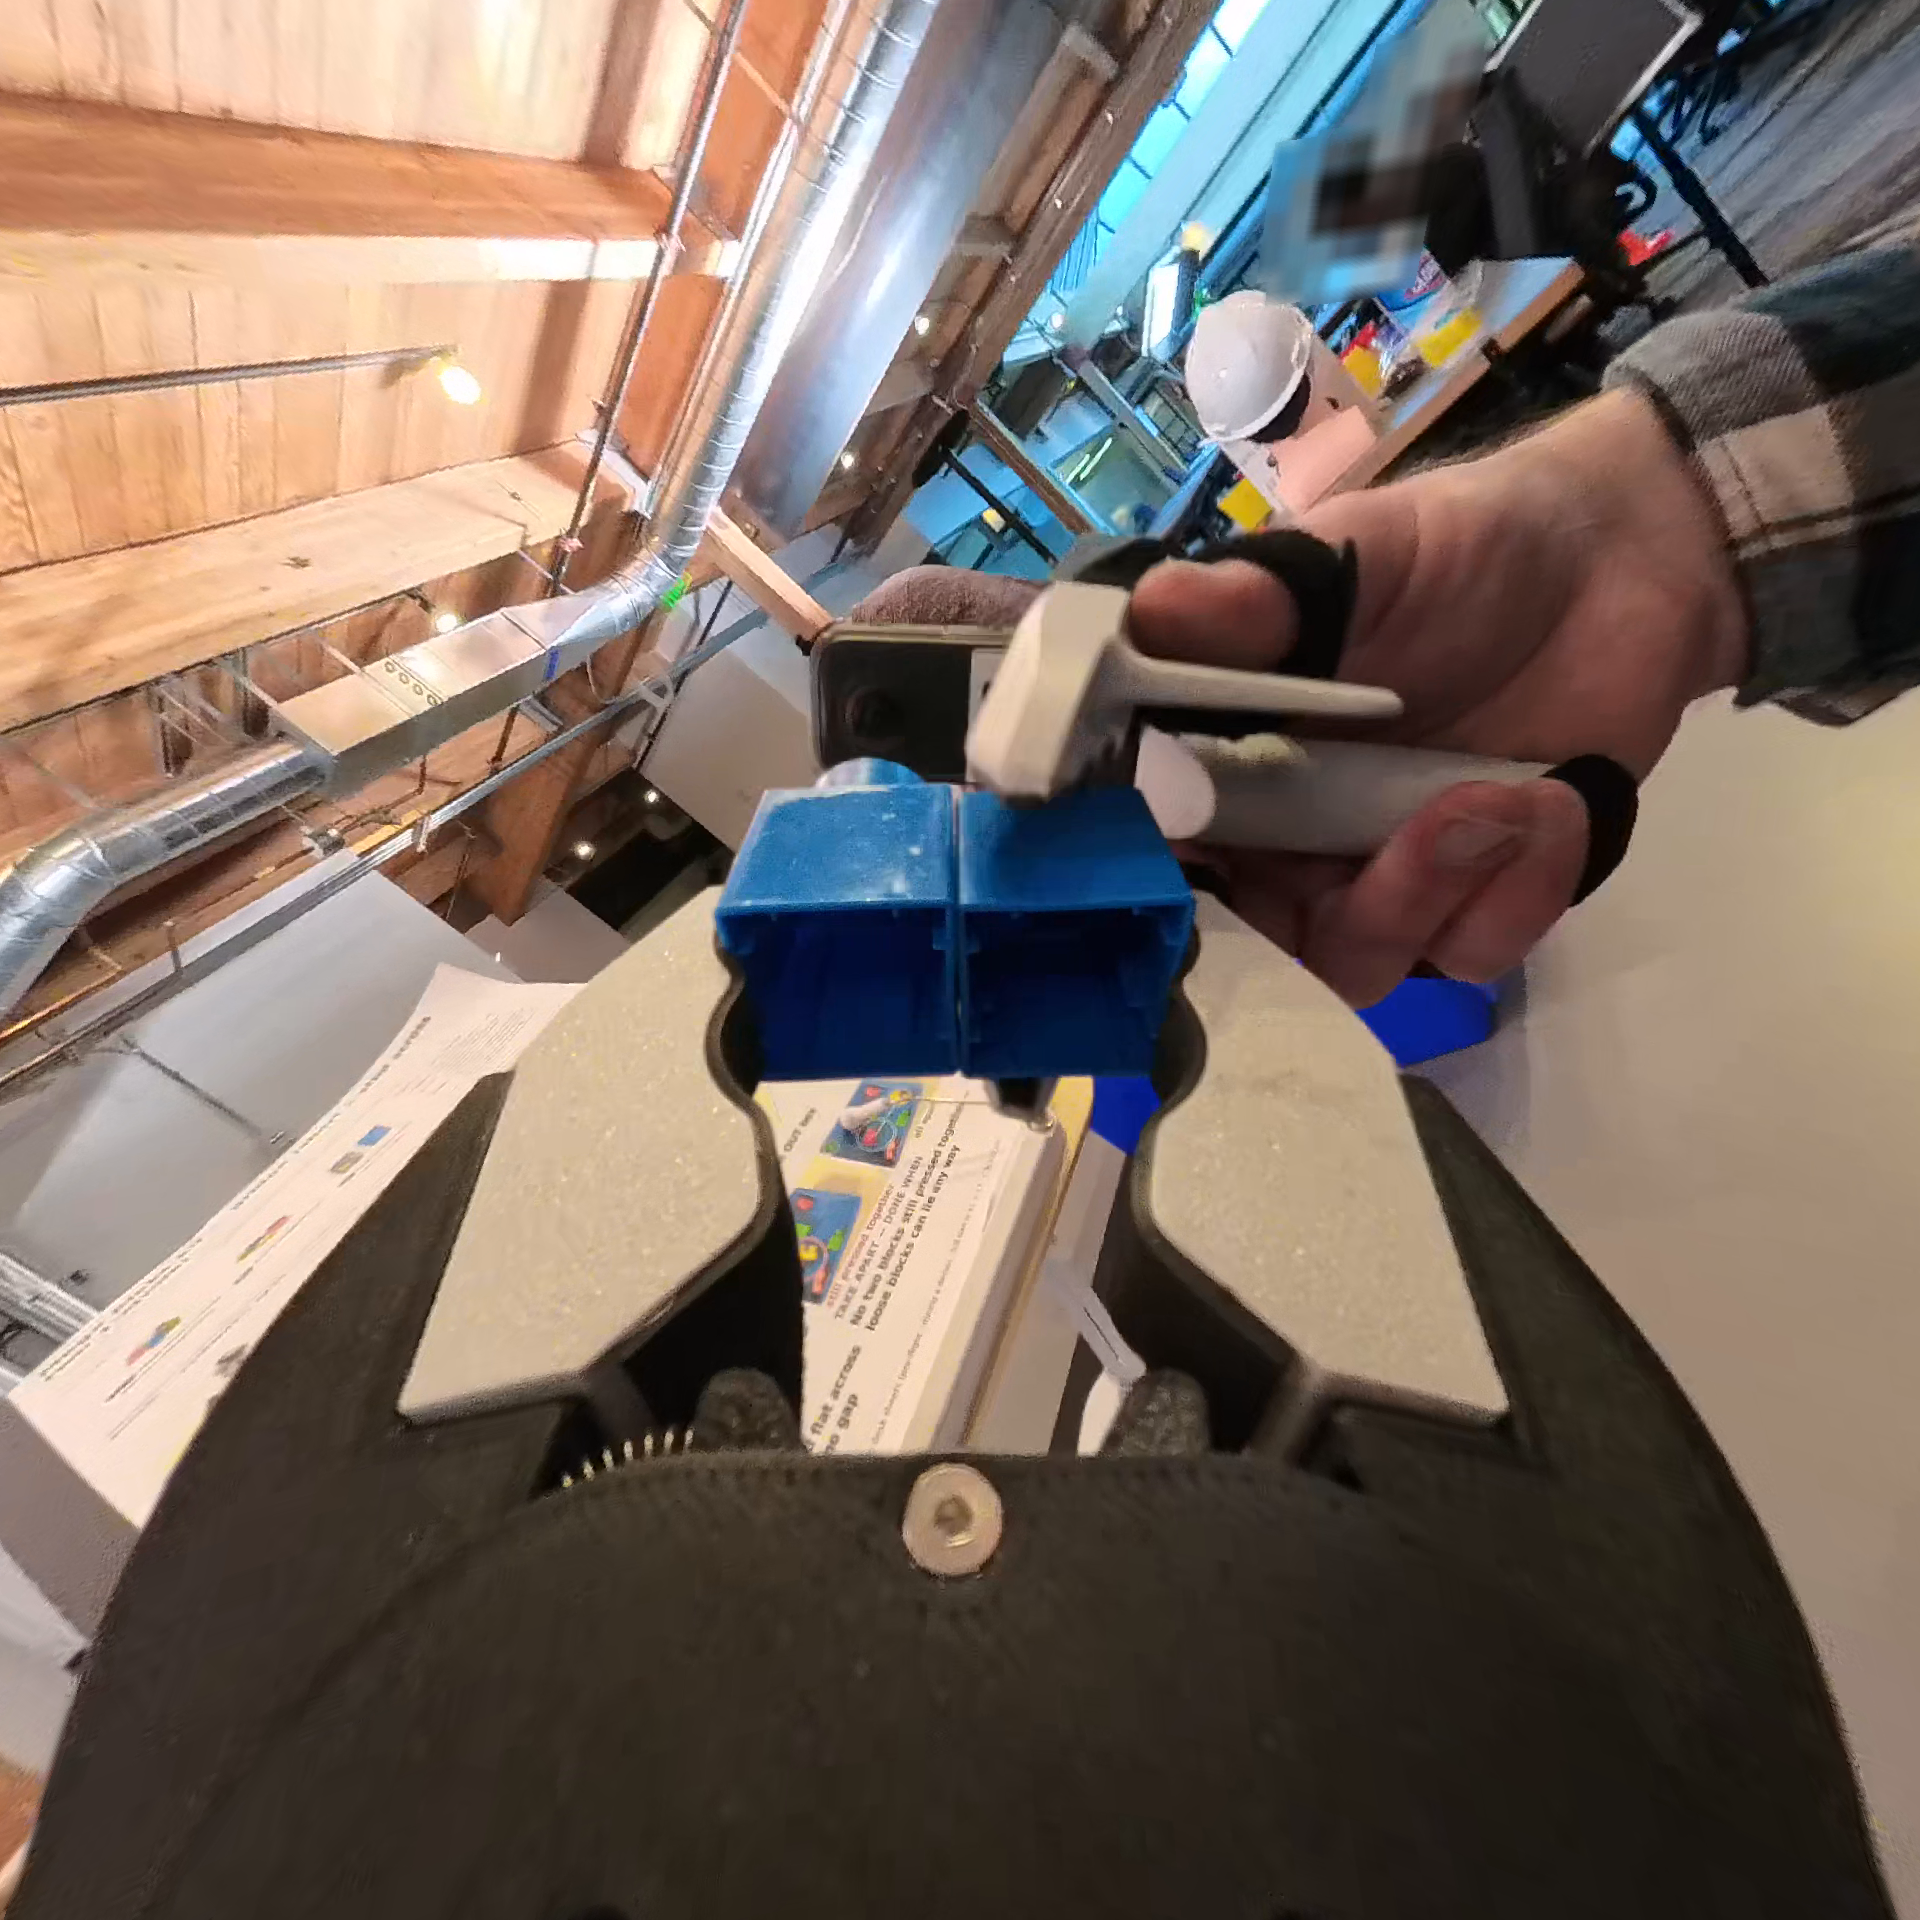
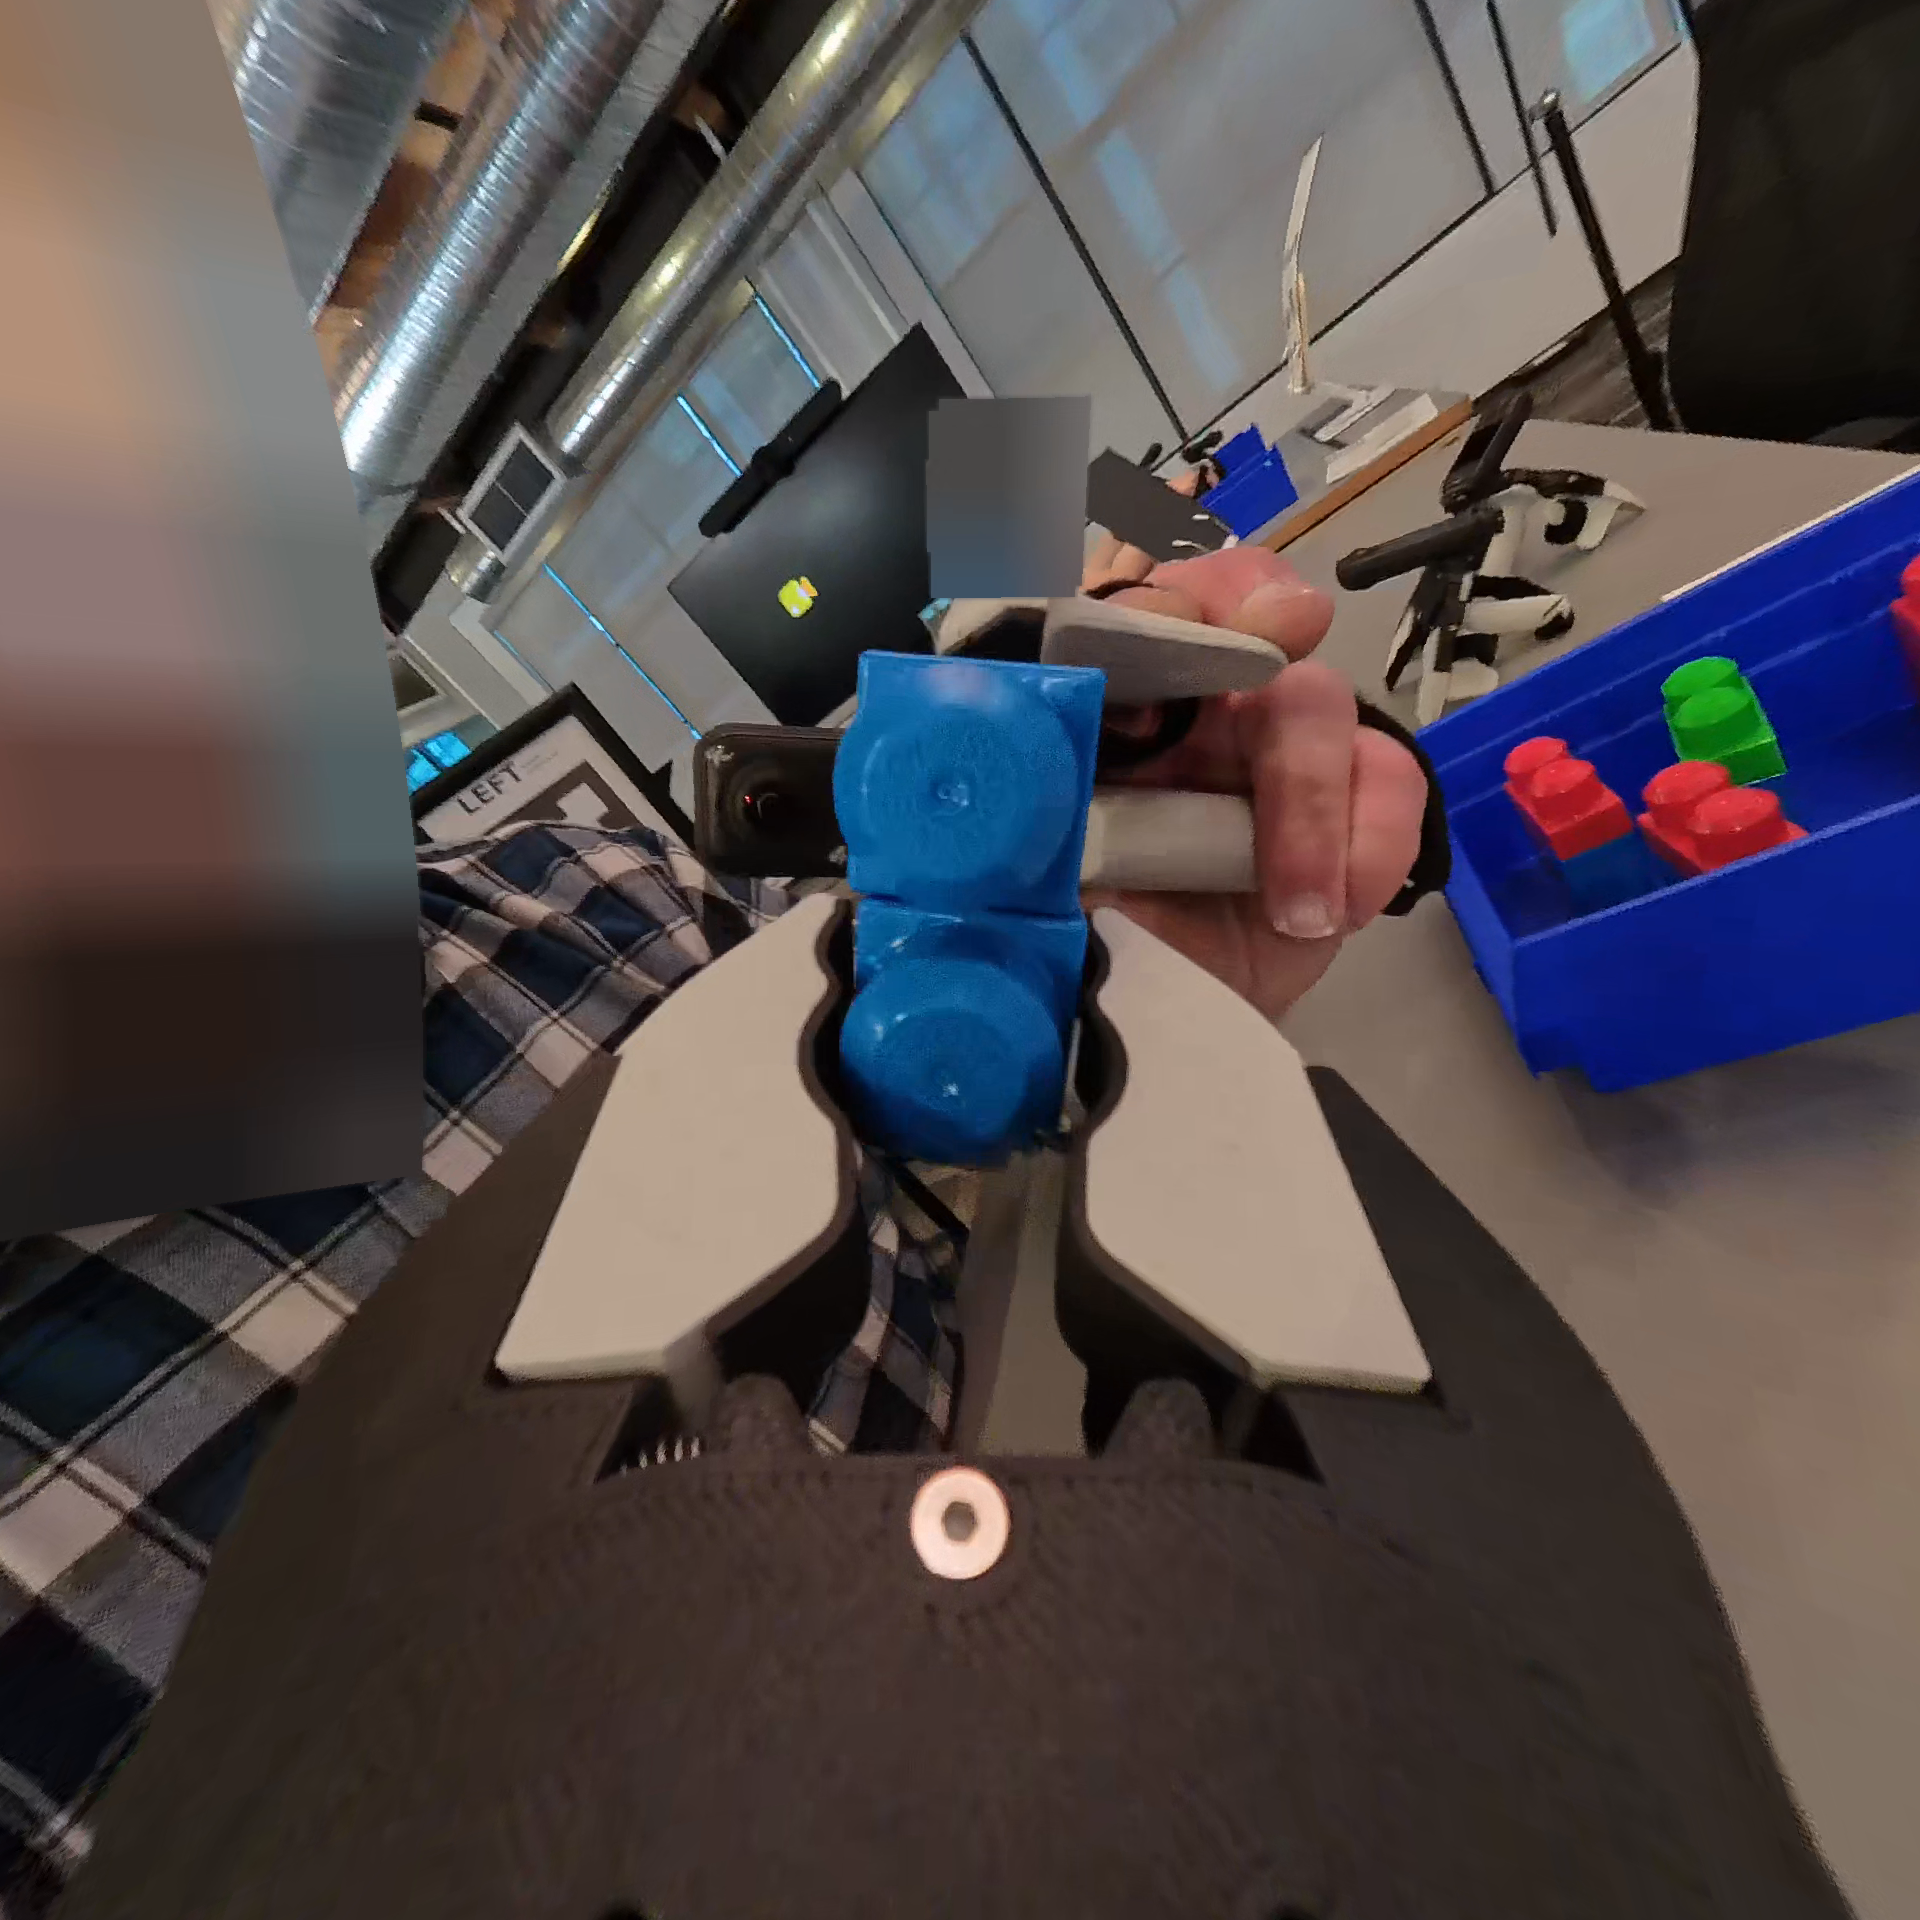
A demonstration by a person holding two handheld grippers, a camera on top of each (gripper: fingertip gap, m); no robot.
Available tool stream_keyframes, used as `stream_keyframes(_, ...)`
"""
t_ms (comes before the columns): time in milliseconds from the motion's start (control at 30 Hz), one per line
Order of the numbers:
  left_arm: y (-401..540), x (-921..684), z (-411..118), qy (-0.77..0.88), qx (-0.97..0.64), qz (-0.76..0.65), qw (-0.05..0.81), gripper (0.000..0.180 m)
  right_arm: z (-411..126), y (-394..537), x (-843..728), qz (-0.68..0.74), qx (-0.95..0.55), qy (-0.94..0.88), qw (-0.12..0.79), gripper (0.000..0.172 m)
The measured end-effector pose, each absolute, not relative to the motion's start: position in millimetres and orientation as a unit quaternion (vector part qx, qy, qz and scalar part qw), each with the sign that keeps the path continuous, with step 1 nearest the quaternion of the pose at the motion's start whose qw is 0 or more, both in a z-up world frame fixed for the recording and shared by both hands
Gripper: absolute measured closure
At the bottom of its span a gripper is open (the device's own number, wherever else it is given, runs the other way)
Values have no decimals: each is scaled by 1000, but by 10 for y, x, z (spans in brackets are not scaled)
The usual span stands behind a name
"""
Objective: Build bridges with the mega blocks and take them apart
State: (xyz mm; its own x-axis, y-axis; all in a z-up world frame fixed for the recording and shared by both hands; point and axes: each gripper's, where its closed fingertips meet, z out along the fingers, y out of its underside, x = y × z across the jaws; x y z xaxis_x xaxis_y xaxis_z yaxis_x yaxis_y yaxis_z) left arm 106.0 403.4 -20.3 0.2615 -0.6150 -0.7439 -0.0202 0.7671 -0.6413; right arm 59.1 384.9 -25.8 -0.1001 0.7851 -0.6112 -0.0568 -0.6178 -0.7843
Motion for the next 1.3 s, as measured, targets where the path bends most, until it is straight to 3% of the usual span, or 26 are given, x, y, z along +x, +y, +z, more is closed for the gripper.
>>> stream_keyframes(667,4131,979,-68,505,-282,-164,799,107,-180,3939,570,675,-589,-277,347,132)
stream_keyframes(1300,4097,1082,-262,543,-281,-238,755,102,-336,4011,719,668,-605,-261,345,133)
